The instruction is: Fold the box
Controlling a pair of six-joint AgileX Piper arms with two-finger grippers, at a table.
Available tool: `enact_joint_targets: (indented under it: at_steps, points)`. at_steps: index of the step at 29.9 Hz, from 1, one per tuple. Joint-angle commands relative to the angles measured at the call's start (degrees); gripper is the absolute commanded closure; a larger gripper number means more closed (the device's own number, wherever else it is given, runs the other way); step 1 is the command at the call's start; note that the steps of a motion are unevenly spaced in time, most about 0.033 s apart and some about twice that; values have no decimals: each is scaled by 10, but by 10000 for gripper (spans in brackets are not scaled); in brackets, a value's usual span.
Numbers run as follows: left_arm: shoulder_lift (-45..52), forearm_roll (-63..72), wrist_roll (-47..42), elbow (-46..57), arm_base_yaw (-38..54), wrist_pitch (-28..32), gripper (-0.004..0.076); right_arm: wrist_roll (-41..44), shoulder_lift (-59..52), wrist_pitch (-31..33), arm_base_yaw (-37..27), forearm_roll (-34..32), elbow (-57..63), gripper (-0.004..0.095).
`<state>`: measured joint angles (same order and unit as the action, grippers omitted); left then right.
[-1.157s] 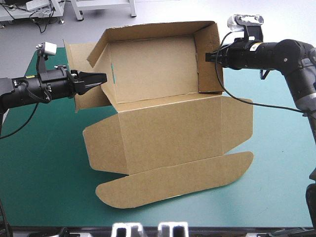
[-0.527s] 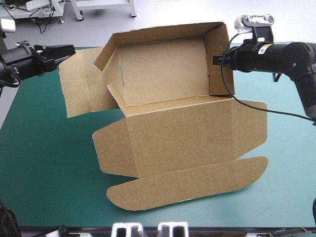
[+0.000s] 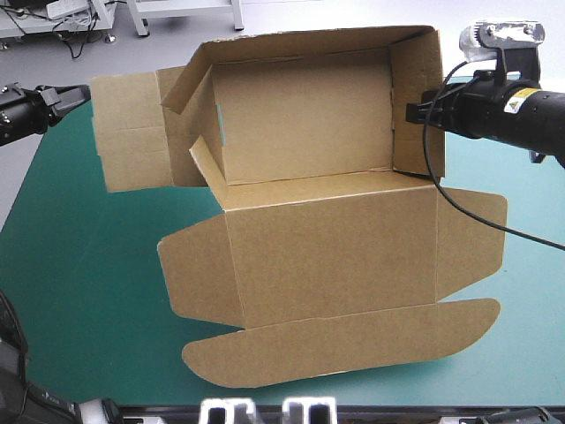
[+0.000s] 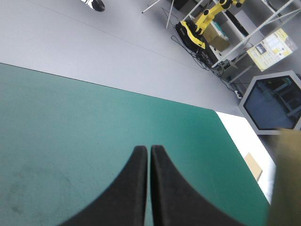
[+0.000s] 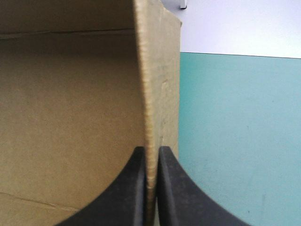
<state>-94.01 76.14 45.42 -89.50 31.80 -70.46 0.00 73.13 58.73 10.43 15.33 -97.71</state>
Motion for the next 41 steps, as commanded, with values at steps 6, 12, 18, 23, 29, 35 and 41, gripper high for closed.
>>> enact_joint_targets:
  at_steps: [6, 12, 18, 23, 29, 35, 41]
  points:
    - [-29, 67, 9, -16, 20, -35, 712, 33, -36, -34, -2, -11, -18, 921]
    - [-33, 63, 5, -16, 4, -37, 712, 36, -36, -58, -2, -4, -18, 921]
    - [-32, 63, 0, -16, -60, -37, 712, 36, -24, -87, -2, 2, -18, 921]
    - [-30, 65, 1, -16, -118, -37, 712, 33, -3, -87, -2, 22, -18, 921]
    - [-3, 64, 1, -16, -144, -37, 712, 32, 16, -90, -2, 22, -18, 921]
    - [28, 66, 3, -16, -166, -37, 712, 32, 40, -92, -2, 24, -18, 921]
    - [42, 57, 0, -16, -203, -37, 712, 25, 56, -93, -2, 35, -18, 921]
